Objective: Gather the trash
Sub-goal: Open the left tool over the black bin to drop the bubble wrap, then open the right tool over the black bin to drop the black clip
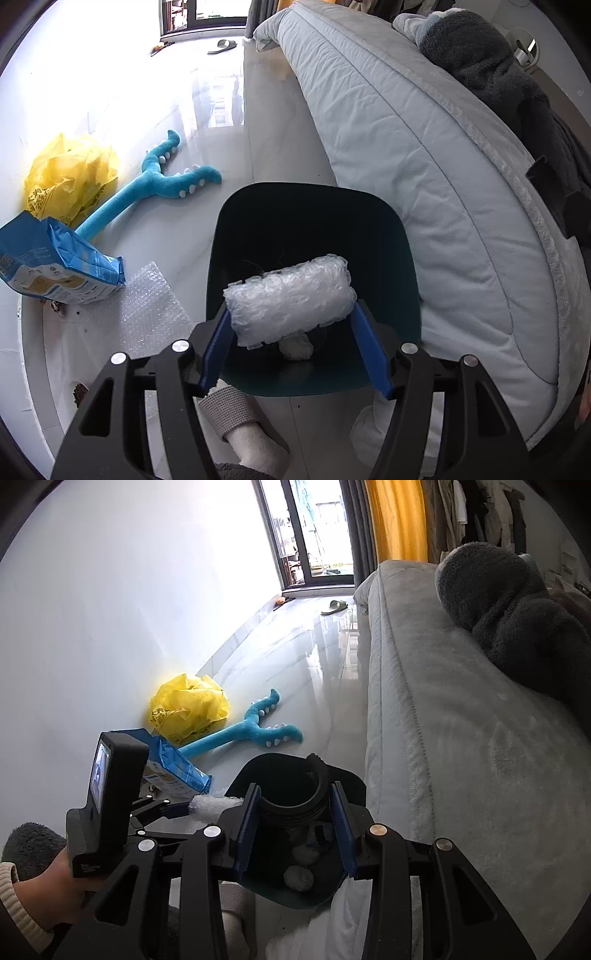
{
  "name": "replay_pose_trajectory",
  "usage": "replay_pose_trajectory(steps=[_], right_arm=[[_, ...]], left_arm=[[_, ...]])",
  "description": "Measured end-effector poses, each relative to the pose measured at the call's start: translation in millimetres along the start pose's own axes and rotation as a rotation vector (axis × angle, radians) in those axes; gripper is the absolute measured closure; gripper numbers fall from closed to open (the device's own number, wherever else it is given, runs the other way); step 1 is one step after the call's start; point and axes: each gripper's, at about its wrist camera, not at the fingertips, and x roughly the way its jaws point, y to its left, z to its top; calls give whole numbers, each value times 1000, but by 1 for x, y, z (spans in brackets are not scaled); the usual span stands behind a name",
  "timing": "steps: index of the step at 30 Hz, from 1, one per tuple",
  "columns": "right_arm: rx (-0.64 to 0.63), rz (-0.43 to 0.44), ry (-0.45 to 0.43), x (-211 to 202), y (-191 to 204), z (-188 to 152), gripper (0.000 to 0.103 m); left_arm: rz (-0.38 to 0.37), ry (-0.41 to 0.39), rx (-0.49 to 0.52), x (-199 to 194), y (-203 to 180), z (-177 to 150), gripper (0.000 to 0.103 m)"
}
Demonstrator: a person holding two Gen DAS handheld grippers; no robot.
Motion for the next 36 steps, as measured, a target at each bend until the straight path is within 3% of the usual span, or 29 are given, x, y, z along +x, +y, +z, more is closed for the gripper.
replay_pose_trajectory(steps=[3,8,15,21,24,36], right_arm=[[-7,5,15,10,3,1,64],[-3,9,52,31,8,5,64],[6,8,117,64,15,3,64],[1,3,175,91,18,-3,64],[6,1,205,102,15,-7,63],[1,-4,285,132,17,-19,61]], left_arm=[[3,-13,2,-3,6,-1,26],[21,-57,-14,-15,21,-2,23],[13,-215,-53,-50,42,2,20],[36,-260,-49,-67,50,5,19],[-9,-289,-84,-79,55,5,14],[10,-429,-43,-123,39,15,10]])
